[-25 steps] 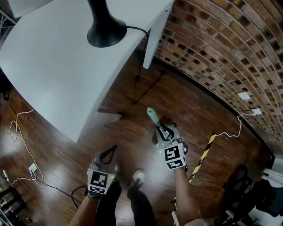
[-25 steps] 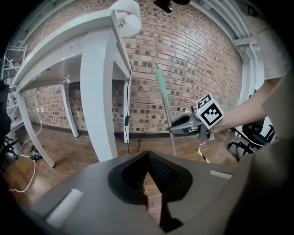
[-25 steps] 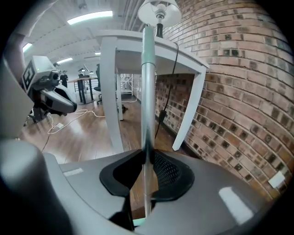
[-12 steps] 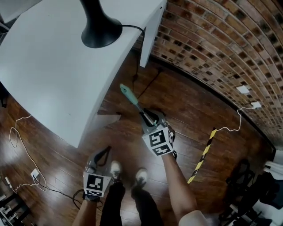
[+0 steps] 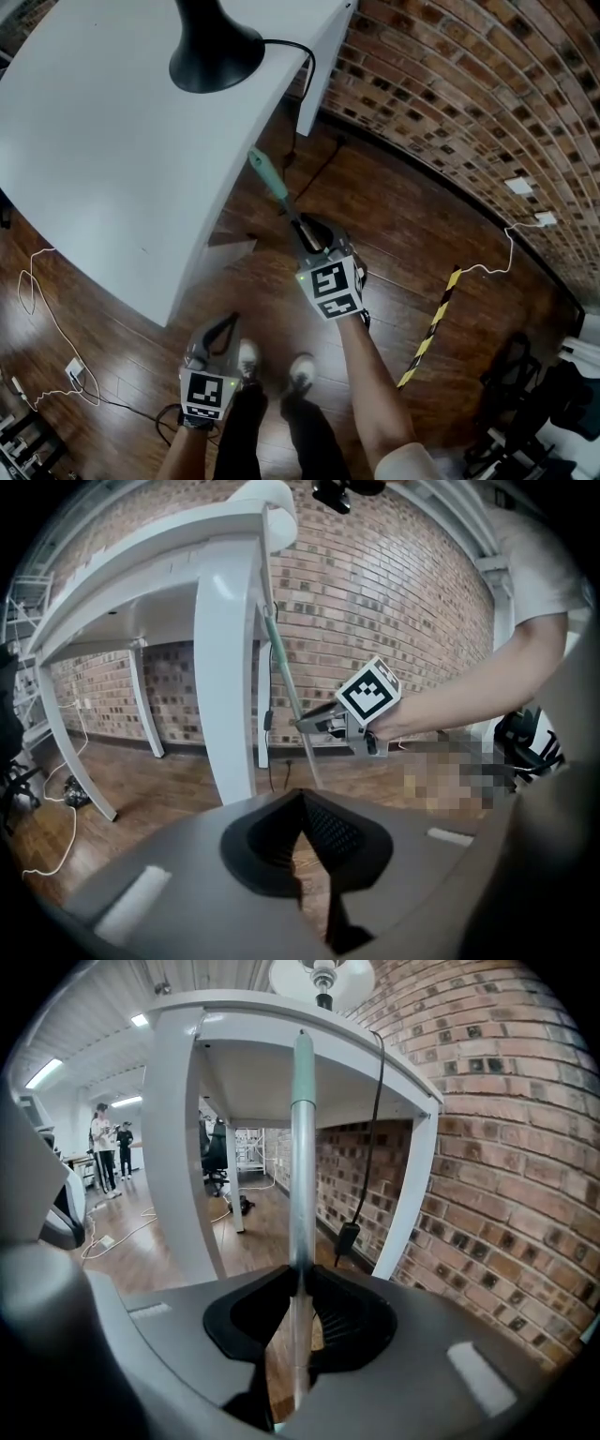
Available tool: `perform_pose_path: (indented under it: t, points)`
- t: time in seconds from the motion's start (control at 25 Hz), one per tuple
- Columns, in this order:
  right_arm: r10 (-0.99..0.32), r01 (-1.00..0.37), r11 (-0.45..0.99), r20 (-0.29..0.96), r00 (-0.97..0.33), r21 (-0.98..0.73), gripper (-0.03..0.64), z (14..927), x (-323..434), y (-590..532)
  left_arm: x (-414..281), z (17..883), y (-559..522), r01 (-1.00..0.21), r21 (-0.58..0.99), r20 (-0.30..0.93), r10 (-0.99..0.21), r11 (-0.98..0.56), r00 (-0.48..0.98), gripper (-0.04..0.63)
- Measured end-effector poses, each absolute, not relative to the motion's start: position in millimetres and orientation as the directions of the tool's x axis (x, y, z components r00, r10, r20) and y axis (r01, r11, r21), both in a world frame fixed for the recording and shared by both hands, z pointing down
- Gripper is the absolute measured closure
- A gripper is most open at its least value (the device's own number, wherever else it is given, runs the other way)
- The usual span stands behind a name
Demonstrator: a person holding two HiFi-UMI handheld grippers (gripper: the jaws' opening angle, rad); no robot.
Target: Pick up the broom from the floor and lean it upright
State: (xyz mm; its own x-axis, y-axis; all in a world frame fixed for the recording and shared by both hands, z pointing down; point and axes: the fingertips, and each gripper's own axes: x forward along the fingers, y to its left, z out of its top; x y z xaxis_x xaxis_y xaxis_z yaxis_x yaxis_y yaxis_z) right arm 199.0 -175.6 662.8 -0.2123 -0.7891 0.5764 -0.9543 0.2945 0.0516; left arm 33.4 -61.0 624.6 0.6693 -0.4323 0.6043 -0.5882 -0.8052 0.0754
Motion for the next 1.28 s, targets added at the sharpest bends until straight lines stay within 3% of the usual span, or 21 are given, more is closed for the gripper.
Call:
perform_pose_path:
  t: [0.4, 0.72, 1.28]
  points:
    - [-0.816, -0.958, 0.275, 0.546, -0.192, 0.075, 0.52, 664.0, 194.3, -189.5, 27.4, 630.7, -66.7, -0.59, 0.082, 0.607, -0.429, -0.803, 0.669, 0.594]
    - [-0.829, -0.952, 0.287, 0.525, -0.191, 0.107, 0.445, 663.9, 194.6, -196.1, 23.5, 630.6, -68.0, -0.604, 0.079, 0.59, -0.451, -0.793, 0.67, 0.594]
    - [-0.843, -0.968, 0.226, 0.52, -0.139, 0.107, 0.414, 665.5, 208.7, -202.2, 26.4, 632.7, -73.3, -0.6, 0.088, 0.587, -0.445, -0.795, 0.676, 0.594]
